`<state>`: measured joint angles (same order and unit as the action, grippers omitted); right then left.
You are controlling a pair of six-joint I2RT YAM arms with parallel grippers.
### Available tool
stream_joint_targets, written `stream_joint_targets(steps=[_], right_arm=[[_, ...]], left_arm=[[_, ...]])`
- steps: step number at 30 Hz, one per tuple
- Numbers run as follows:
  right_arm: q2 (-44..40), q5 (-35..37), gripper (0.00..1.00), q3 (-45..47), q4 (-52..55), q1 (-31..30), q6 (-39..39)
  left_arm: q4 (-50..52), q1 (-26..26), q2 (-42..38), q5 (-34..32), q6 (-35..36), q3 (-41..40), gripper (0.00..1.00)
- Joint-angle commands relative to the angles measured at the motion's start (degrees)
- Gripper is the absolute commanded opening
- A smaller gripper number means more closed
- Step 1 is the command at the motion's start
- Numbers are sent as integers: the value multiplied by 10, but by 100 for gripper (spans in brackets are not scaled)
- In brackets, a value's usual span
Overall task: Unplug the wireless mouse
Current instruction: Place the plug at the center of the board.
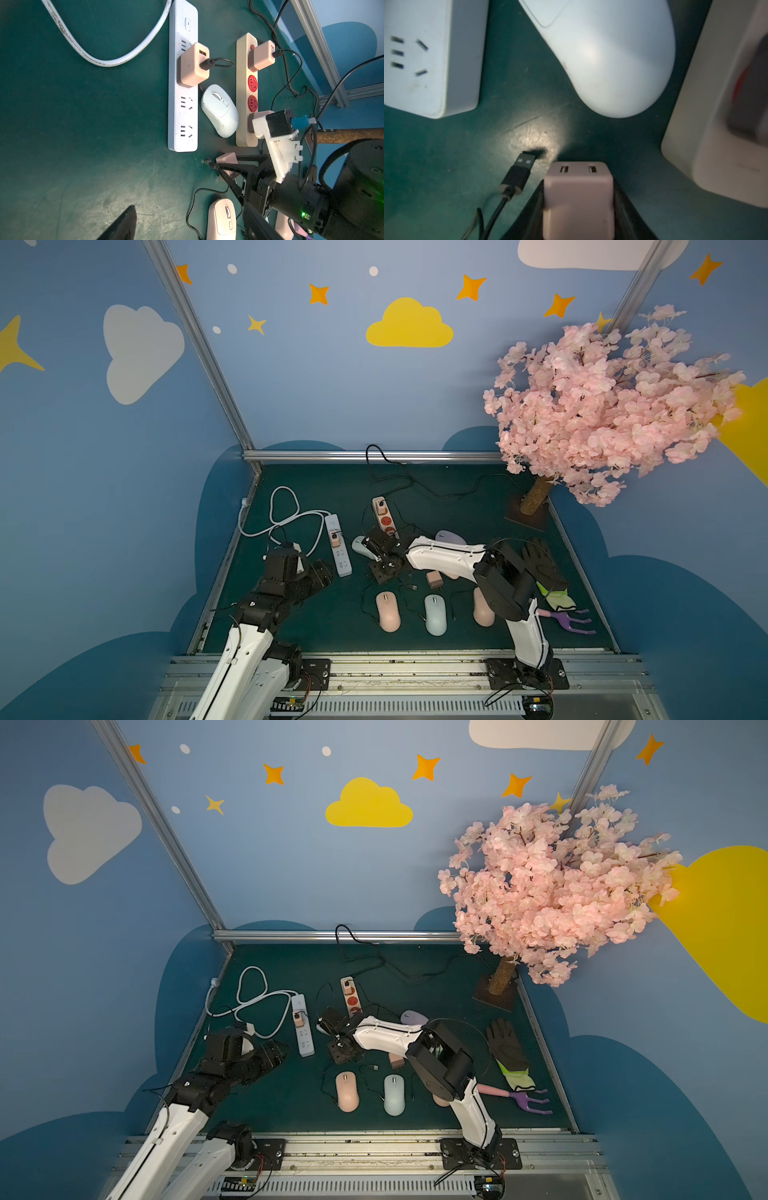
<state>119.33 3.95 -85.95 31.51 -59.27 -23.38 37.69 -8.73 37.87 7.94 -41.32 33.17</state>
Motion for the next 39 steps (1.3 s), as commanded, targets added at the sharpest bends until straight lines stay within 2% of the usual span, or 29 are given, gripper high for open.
stream_joint_targets(steps=[1, 8, 14, 17, 20, 25, 28, 30, 39], right_arm=[[4, -17, 38, -8, 0, 0, -4], [-15, -14, 52, 0, 3, -1, -2], [-48, -10, 53, 12, 13, -3, 14], [-70, -6, 51, 21, 6, -5, 62], [-75, -21, 50, 8, 14, -1, 143], [-41, -27, 55, -65, 64, 15, 257], [-5, -31, 65, -126, 96, 31, 298], [23, -36, 67, -169, 116, 42, 311], [162, -90, 70, -371, 210, 75, 347]], left_arm=[[4, 3, 1, 8, 10, -5, 80], [5, 4, 4, 9, 10, -4, 81], [-6, 4, 17, 18, 9, -3, 81], [-22, 4, 29, 31, 6, -4, 81], [-45, 18, 54, 50, 6, 1, 81], [-114, 83, 94, 155, -10, -5, 81], [-148, 125, 108, 206, -24, -10, 80], [-173, 154, 112, 241, -35, -18, 80], [-208, 208, 163, 281, -28, 0, 79]])
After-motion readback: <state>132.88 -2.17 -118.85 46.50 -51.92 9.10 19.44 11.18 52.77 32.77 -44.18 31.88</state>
